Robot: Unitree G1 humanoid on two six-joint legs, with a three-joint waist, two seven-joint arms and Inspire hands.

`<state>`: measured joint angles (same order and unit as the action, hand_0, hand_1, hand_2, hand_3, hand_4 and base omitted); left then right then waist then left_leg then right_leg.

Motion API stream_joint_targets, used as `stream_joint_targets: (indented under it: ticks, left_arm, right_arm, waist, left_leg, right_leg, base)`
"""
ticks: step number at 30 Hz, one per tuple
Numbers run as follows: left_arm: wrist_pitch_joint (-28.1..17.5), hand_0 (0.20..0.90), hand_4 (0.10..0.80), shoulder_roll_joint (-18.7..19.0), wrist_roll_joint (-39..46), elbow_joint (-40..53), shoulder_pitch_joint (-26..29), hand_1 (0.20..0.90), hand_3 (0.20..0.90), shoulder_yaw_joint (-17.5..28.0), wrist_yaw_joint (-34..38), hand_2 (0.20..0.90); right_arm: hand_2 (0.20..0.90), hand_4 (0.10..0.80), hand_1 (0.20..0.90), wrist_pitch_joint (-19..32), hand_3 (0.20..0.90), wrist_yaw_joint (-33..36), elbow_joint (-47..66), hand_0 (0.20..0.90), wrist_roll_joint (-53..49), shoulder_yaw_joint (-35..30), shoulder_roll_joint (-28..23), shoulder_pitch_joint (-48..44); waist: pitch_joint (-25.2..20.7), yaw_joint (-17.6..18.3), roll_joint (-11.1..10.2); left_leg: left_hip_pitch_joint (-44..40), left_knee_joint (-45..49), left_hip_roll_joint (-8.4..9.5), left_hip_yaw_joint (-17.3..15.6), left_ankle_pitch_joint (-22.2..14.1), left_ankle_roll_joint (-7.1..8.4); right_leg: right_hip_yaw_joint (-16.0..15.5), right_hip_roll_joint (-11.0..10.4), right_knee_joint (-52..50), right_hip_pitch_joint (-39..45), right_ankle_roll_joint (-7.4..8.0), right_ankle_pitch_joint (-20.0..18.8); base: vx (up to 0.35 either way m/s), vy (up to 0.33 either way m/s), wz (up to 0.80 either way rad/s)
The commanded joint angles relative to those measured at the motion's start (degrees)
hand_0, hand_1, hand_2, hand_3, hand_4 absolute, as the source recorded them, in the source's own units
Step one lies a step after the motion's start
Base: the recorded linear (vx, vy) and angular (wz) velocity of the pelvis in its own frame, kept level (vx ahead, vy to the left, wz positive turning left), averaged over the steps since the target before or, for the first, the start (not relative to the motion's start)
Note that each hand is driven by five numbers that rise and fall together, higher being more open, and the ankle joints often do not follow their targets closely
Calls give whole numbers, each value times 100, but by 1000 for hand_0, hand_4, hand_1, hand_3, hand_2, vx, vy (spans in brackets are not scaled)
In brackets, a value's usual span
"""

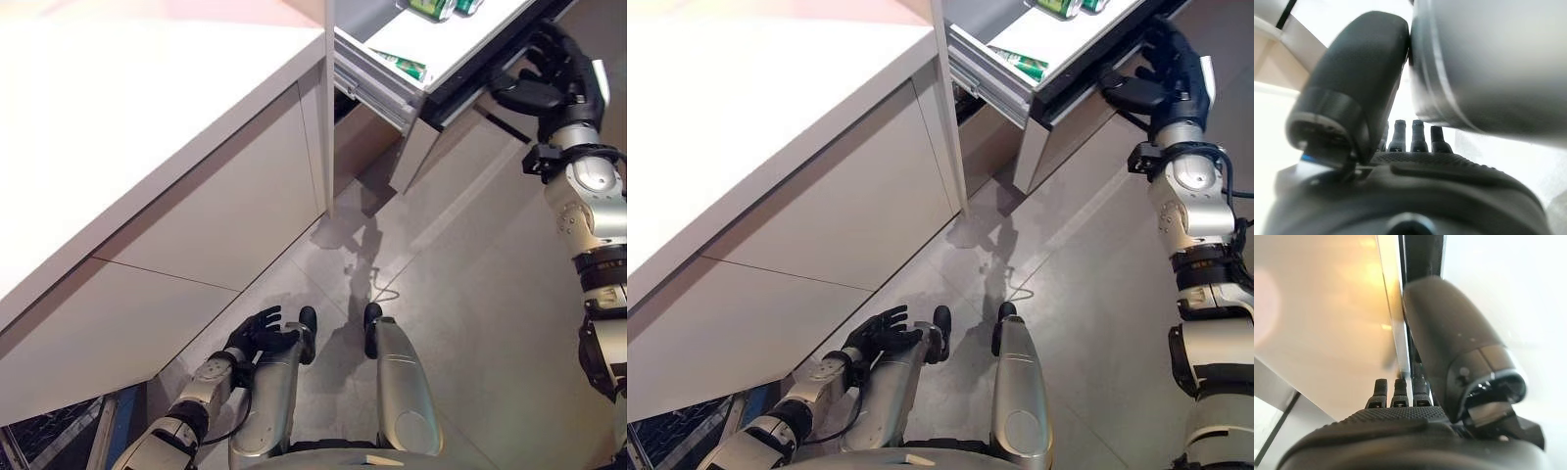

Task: Put drinks into fridge and close the fridge

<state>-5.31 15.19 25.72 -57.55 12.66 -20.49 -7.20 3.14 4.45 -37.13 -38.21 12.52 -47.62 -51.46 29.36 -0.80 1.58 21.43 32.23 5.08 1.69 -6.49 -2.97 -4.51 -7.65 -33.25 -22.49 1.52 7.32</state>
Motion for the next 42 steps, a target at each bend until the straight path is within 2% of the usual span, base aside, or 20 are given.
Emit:
stream_joint_targets:
  ticks: [1,7,10,17,25,29,33,34,36,40,42]
  left_arm:
    - [-73,900,800,427,-179,135,-692,900,900,-360,-69,900]
    - [-26,900,800,582,-190,1,-728,900,900,-287,-74,900]
    - [-9,900,800,625,-271,-102,-801,900,900,-213,-88,900]
    - [-45,900,800,601,-367,-210,-835,900,900,-151,-84,900]
    - [-46,900,800,549,-348,-255,-773,900,900,-122,-150,900]
    - [-75,900,800,448,-306,-279,-787,900,900,-67,-169,900]
    - [0,900,800,308,-323,-306,-866,900,900,112,-222,900]
    - [-7,900,800,287,-317,-315,-904,900,900,127,-222,900]
    - [-36,900,800,190,-278,-392,-1051,900,900,284,-226,900]
    - [-79,900,800,61,-265,-472,-1300,900,900,454,-192,900]
    - [-89,900,800,43,-253,-535,-1345,900,900,487,-181,900]
  right_arm:
    - [900,800,900,535,900,-723,177,900,-18,603,427,-1334]
    - [900,800,900,620,900,-447,-248,900,-179,713,524,-1678]
    - [900,800,900,784,900,-11,-319,900,-135,582,557,-1604]
    - [900,800,900,862,900,382,-211,900,-36,343,492,-1246]
    - [900,800,900,947,900,602,90,900,-71,-89,461,-461]
    - [900,800,900,955,900,750,459,900,-123,-434,611,251]
    - [900,800,900,1052,900,785,986,900,258,-738,1204,1495]
    - [900,800,900,1039,900,839,1093,900,261,-744,1321,1732]
    - [900,800,900,1162,900,739,1290,900,518,-793,1839,2777]
    - [900,800,900,1253,900,328,1028,900,864,-607,2396,4016]
    - [900,800,900,1156,900,268,840,900,1080,-473,2490,4188]
  waist:
    - [-718,-577,-208]
    - [-777,-744,-211]
    - [-882,-769,-248]
    - [-1007,-697,-318]
    - [-1315,-438,-378]
    - [-1558,-266,-405]
    - [-1871,-90,-429]
    - [-1937,-62,-435]
    - [-2139,56,-434]
    - [-2346,126,-409]
    - [-2387,135,-417]
  left_leg:
    - [-295,-147,145,-126,-527,-299]
    - [-632,-789,160,99,-219,-248]
    - [-775,-1063,176,178,-98,-239]
    - [-1005,-1323,155,157,-43,-245]
    - [-1401,-1816,43,-49,61,-190]
    - [-1662,-2151,-21,-229,107,-126]
    - [-1977,-2578,-86,-380,206,-61]
    - [-2025,-2652,-99,-402,229,-53]
    - [-2196,-2938,-151,-481,332,-9]
    - [-2401,-3271,-233,-560,466,56]
    - [-2452,-3327,-242,-572,489,67]
  right_leg:
    - [64,8,312,375,-132,-154]
    - [-113,-58,902,740,-5,-363]
    - [-143,-60,1260,903,61,-513]
    - [-99,-17,1634,1157,121,-663]
    - [77,116,2171,1476,163,-835]
    - [162,225,2545,1696,165,-913]
    - [238,356,2918,1933,140,-980]
    - [249,376,2965,1965,132,-986]
    - [262,450,3130,2086,114,-997]
    - [174,520,3309,2265,92,-981]
    - [145,536,3362,2327,84,-983]
  base:
    - [8,18,23]
    - [14,17,25]
    - [15,4,16]
    - [1,-18,21]
    - [-9,-33,-11]
    - [-24,-6,-23]
    - [-13,-4,-26]
    - [-17,-23,-21]
    - [-23,-30,-26]
    - [-25,-33,-12]
    - [-24,-42,-8]
